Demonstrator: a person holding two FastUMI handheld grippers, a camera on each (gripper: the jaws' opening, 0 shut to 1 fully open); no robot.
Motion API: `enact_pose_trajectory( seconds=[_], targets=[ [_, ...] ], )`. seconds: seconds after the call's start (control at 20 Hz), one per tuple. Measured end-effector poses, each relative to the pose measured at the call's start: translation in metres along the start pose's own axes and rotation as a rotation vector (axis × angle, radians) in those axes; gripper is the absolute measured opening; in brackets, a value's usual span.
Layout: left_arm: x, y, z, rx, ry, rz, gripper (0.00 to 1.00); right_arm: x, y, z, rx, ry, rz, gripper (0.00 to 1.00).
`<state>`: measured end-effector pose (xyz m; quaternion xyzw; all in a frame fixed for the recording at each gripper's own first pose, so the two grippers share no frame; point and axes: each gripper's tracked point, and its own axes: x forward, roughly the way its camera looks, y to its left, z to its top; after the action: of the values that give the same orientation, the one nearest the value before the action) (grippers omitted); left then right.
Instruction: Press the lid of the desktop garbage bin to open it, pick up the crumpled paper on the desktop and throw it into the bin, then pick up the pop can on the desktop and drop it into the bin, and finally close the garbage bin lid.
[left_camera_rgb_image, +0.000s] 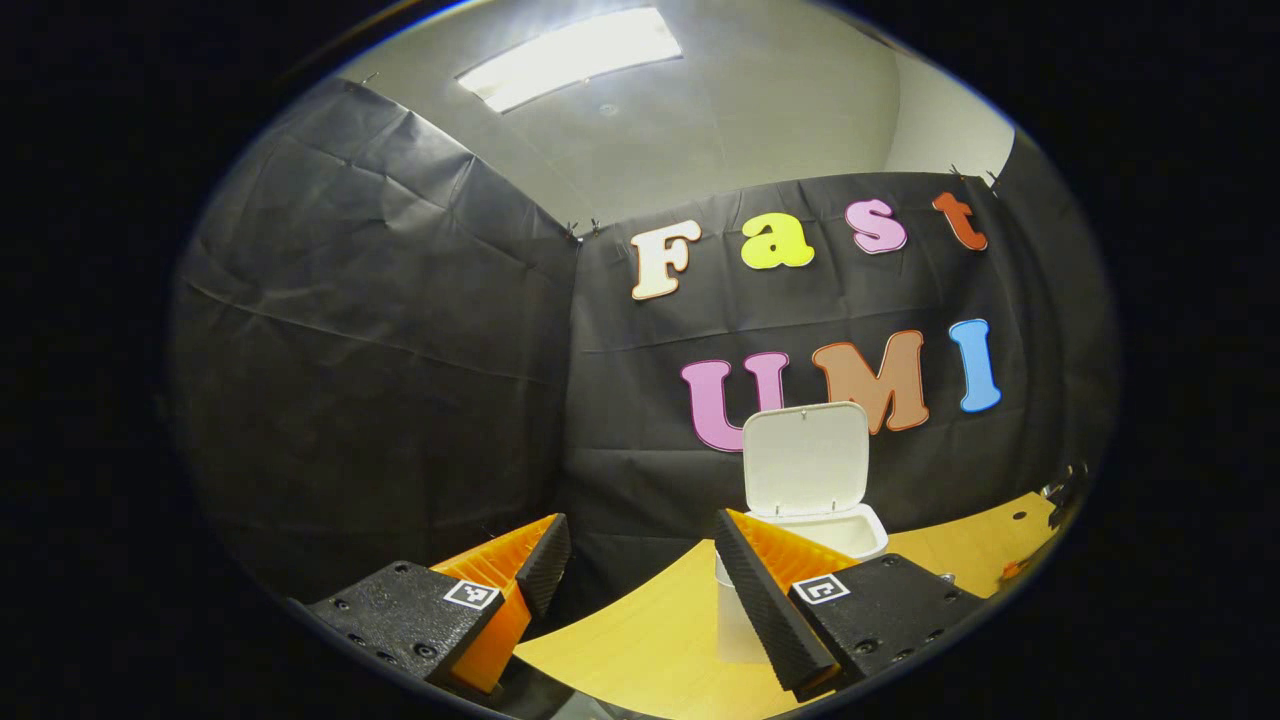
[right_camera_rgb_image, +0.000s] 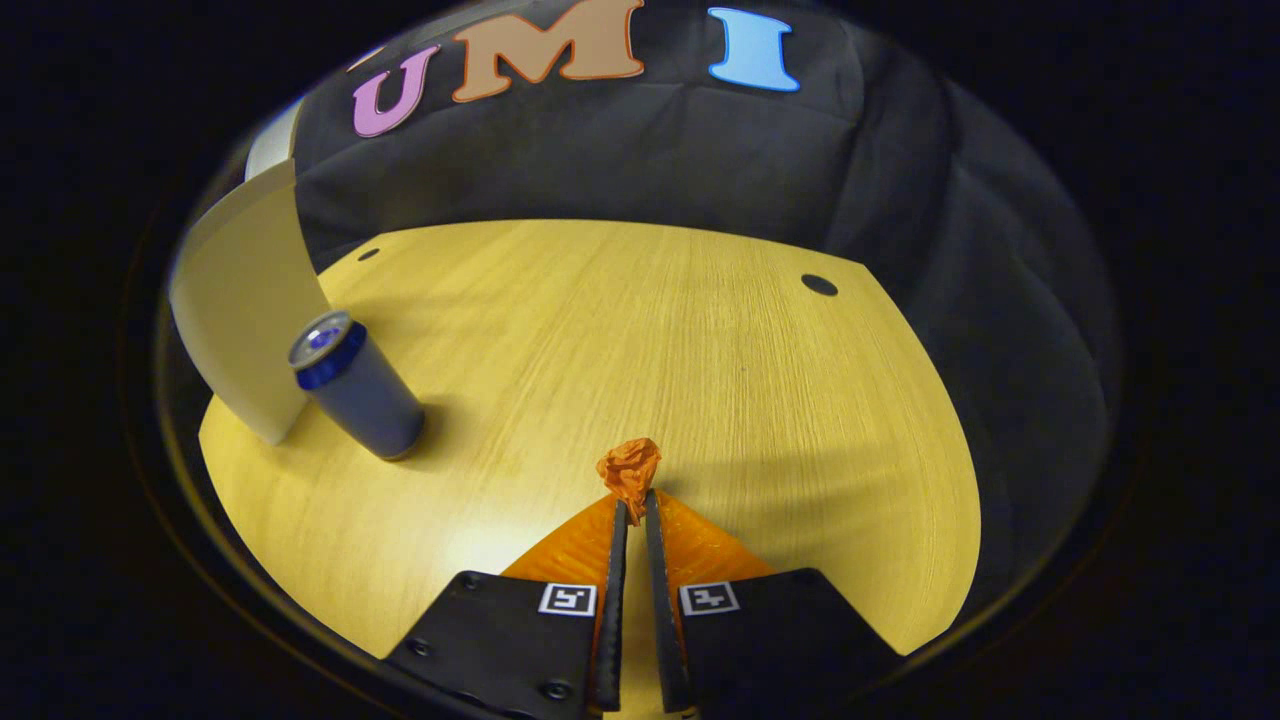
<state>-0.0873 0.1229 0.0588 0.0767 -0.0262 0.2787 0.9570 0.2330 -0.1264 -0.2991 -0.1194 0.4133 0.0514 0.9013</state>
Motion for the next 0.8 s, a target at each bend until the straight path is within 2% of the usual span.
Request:
enact_pose_trajectory(
  seconds=[0.15,0.25,0.3,0.35,0.45,0.7,0.8],
  targets=[
    [0.000,0.001,-0.004,-0.006,0.008,-0.017,0.90,-0.035,0.019,0.038,-0.067,-0.079,0.026,0.16],
    [0.000,0.001,-0.008,-0.022,0.016,-0.024,0.90,-0.064,0.041,0.068,-0.090,-0.145,0.073,0.16],
    [0.000,0.002,-0.009,-0.033,0.018,-0.029,0.94,-0.080,0.057,0.086,-0.099,-0.186,0.102,0.16],
    [-0.001,0.003,-0.011,-0.043,0.021,-0.035,0.90,-0.092,0.073,0.102,-0.111,-0.219,0.125,0.16],
    [-0.002,0.010,-0.018,-0.056,0.032,-0.037,0.90,-0.114,0.105,0.131,-0.144,-0.269,0.177,0.16],
    [-0.018,0.059,-0.026,-0.058,0.061,0.044,0.94,-0.170,0.200,0.198,-0.257,-0.403,0.342,0.16],
    [-0.033,0.085,-0.031,-0.046,0.076,0.101,0.90,-0.179,0.238,0.215,-0.291,-0.434,0.395,0.16]
  ],
)
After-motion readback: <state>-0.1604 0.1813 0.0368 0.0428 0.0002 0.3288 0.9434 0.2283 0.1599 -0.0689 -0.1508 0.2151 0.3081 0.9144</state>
